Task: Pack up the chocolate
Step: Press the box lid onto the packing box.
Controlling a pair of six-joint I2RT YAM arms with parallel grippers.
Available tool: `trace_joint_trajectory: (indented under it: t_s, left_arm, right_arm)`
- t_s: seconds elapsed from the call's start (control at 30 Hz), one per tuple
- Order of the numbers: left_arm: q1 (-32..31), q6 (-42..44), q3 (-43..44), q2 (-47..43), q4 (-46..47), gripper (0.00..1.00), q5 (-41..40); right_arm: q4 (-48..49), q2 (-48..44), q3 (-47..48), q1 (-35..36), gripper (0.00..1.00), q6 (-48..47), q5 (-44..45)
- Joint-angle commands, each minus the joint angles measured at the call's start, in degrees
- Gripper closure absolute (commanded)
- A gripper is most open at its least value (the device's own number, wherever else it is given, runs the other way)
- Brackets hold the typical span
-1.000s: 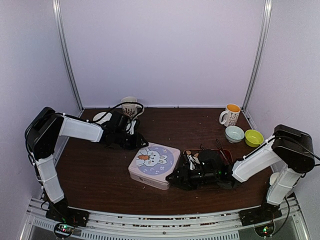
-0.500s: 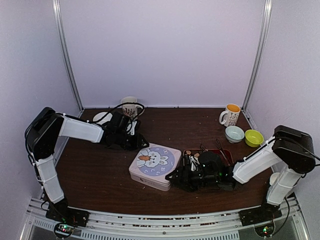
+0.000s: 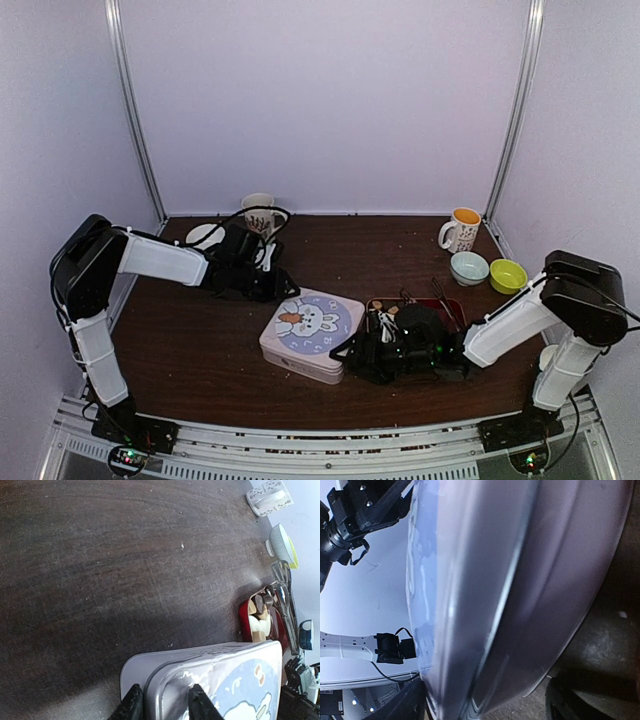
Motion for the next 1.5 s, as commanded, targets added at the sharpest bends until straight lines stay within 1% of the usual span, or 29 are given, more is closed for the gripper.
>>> trace_joint_trajectory:
  t_s: [0.0,0.1,0.23,0.43,0.53,0.67,0.93,1.03,1.1,1.13,1.2,1.23,1.37,1.47]
  left_arm:
    - [-1.47,0.41,-1.05,0.03,-5.32,0.67,1.68]
    - [-1.54,0.31,-1.14,0.03,-5.28,0.67,1.6]
    - [-1.52,0.15,-1.48,0.2,-5.04,0.67,1.64]
    - [-1.73,-0.31,-2.25,0.21,-4.48,0.67,1.27]
    - [-1.84,-0.7,-2.8,0.21,-3.78,0.67,1.38]
    - [-2.0,-0.76,-2.76,-0.03,-3.73,0.66,1.4]
    - [-2.05,0.99,-1.88,-3.53,-5.61,0.51,0.39]
    - [-2.0,1.63,-1.26,-4.8,-6.57,0.48,0.15]
    - [-2.02,1.86,-1.06,-5.06,-6.79,0.48,-0.06]
    - [-2.0,1.97,-0.97,-4.94,-6.99,0.48,-0.19]
    - [-1.97,2.16,-0.47,-4.3,-7.49,0.49,-0.48]
    - [-1.97,2.27,-0.23,-3.87,-7.76,0.5,-0.55]
    - [-1.93,2.5,0.27,-3.14,-8.11,0.51,-0.73]
    - [-1.92,2.77,0.57,-3.05,-8.43,0.52,-0.94]
  right_arm:
    - [-1.04,3.57,-0.42,0.59,0.26,2.0,-0.78]
    - [1.15,4.36,-2.45,0.53,0.45,3.04,-0.58]
    - [-0.16,4.52,-2.76,0.63,0.58,2.6,-0.01]
    - [1.17,7.07,-3.19,0.95,0.62,3.24,-0.7]
    - [1.41,7.83,-3.46,1.2,0.7,3.3,-0.53]
    - [2.92,7.61,-4.25,1.13,0.75,3.79,-0.02]
    - [-0.78,3.81,-3.96,1.06,0.79,1.49,2.66]
    - [1.28,4.17,-4.27,0.82,0.78,1.56,2.33]
    - [3.53,3.72,-4.98,0.55,0.73,1.64,2.2]
    - [3.79,2.98,-5.1,0.28,0.68,1.29,2.36]
    - [2.1,0.91,-4.68,-0.07,0.59,-0.16,2.74]
    - [0.97,-0.31,-4.43,-0.14,0.55,-0.99,2.99]
    - [-1.88,-5.16,-4.0,-0.76,0.46,-3.35,3.9]
    - [-7.13,-9.05,-2.83,-1.22,0.39,-6.54,4.76]
